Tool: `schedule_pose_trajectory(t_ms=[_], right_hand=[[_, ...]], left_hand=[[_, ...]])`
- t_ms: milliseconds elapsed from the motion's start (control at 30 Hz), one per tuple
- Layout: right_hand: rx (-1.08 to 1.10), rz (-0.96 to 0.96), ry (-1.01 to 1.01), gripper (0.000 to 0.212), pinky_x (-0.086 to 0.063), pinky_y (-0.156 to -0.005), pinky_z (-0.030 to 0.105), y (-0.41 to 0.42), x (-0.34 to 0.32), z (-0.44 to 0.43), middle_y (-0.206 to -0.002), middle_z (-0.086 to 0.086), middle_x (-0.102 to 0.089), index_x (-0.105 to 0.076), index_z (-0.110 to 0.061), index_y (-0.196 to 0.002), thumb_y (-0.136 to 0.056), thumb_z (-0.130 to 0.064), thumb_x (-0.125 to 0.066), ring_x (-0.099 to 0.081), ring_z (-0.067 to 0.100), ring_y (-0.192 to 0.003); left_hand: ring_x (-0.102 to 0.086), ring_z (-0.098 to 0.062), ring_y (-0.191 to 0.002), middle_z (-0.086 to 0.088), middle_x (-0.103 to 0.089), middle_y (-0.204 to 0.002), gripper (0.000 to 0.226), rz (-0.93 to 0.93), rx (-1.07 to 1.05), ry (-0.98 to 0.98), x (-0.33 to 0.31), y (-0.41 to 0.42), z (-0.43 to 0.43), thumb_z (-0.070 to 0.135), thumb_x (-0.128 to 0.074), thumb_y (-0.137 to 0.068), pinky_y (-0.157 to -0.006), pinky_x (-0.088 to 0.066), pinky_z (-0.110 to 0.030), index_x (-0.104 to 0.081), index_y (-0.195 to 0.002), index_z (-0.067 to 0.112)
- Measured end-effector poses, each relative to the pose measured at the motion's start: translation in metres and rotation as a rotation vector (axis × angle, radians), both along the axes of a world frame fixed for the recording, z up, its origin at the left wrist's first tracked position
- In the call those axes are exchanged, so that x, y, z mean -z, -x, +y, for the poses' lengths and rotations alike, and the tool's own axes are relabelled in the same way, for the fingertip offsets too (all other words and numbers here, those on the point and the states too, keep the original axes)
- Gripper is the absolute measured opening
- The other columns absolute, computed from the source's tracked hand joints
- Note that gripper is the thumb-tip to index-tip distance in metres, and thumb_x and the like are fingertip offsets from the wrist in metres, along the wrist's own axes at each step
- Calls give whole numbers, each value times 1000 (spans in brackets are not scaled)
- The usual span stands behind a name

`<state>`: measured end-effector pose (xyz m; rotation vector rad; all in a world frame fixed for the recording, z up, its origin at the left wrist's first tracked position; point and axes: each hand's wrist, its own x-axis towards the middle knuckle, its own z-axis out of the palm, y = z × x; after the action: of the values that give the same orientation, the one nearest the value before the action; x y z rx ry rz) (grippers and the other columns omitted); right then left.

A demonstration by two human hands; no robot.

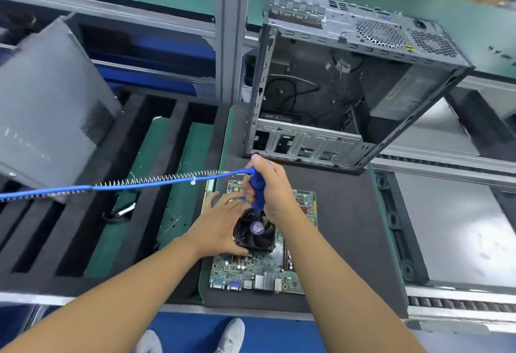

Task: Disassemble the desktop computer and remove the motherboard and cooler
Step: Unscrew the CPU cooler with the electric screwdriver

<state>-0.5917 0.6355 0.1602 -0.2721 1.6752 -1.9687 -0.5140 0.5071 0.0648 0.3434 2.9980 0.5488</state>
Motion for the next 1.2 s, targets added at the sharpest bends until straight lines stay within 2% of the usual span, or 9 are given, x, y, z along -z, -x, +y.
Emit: schedule_pose_trajectory(t_ms=[133, 267, 367, 500, 567, 633, 767, 967, 1200], right_hand=[[10, -18, 66, 45, -28, -46, 30, -9, 2, -19, -49, 8, -46, -48, -7, -79, -81, -51, -60, -36, 19, -41], [31, -7, 90, 42, -30, -45, 26, -13, 3, -26, -48, 8, -46, -51, -12, -71, -82, -52, -58, -37, 19, -40], [51, 1, 84, 40, -31, -45, 27, -16, 3, -28, -49, 9, -47, -52, -14, -70, -84, -51, -58, -37, 19, -41], [72, -28, 114, 39, -29, -46, 29, -19, 5, -36, -50, 9, -46, -53, -14, -72, -85, -50, -59, -35, 20, -41], [68, -47, 118, 38, -27, -47, 31, -21, 8, -43, -51, 9, -46, -56, -17, -69, -85, -52, -60, -35, 20, -42], [57, -50, 119, 37, -29, -46, 29, -23, 11, -51, -51, 8, -46, -57, -20, -68, -84, -52, -60, -35, 20, -42], [74, -41, 126, 34, -35, -46, 27, -20, 18, -59, -51, 7, -48, -60, -21, -67, -85, -51, -60, -38, 20, -42], [115, -26, 142, 34, -34, -48, 26, -12, 32, -55, -48, 7, -48, -60, -22, -67, -84, -51, -58, -38, 20, -41], [154, -34, 113, 31, -33, -48, 28, -13, 47, -61, -48, 7, -46, -57, -22, -65, -82, -49, -57, -37, 19, -42]], left_hand=[[-12, -6, -146, 24, -43, -142, 98, -5, -20, 14, -2, -12, -23, 83, -62, -56, -119, -1, -43, -38, -140, 38], [-14, -11, -146, 19, -43, -144, 102, 26, -17, 15, 0, -18, -26, 84, -59, -56, -115, 6, -36, -37, -141, 34], [-12, -11, -147, 14, -37, -149, 110, 29, -17, 1, 5, -18, -27, 87, -60, -56, -117, 2, -38, -32, -145, 29], [-6, -9, -147, 15, -7, -157, 135, -41, -86, -186, 14, -23, -51, 91, -65, -46, -116, -12, -38, -5, -153, 36], [-5, -9, -147, 15, -3, -158, 141, -124, -113, -208, 18, -29, -68, 91, -65, -46, -117, -12, -38, 9, -154, 39], [-11, -10, -145, 14, -12, -156, 137, -187, -163, -231, 23, -35, -80, 88, -67, -49, -117, -14, -38, -2, -156, 33], [-29, -8, -134, 17, -34, -141, 105, -176, -183, -278, 27, -40, -74, 81, -70, -59, -114, -26, -39, -37, -146, 32], [-23, -8, -140, 12, -34, -153, 106, -180, -165, -382, 36, -34, -46, 67, -78, -65, -116, -21, -37, -32, -152, 25], [-27, -3, -134, 11, -49, -138, 84, -139, -209, -401, 50, -34, -45, 52, -81, -68, -107, -26, -35, -48, -141, 25]])
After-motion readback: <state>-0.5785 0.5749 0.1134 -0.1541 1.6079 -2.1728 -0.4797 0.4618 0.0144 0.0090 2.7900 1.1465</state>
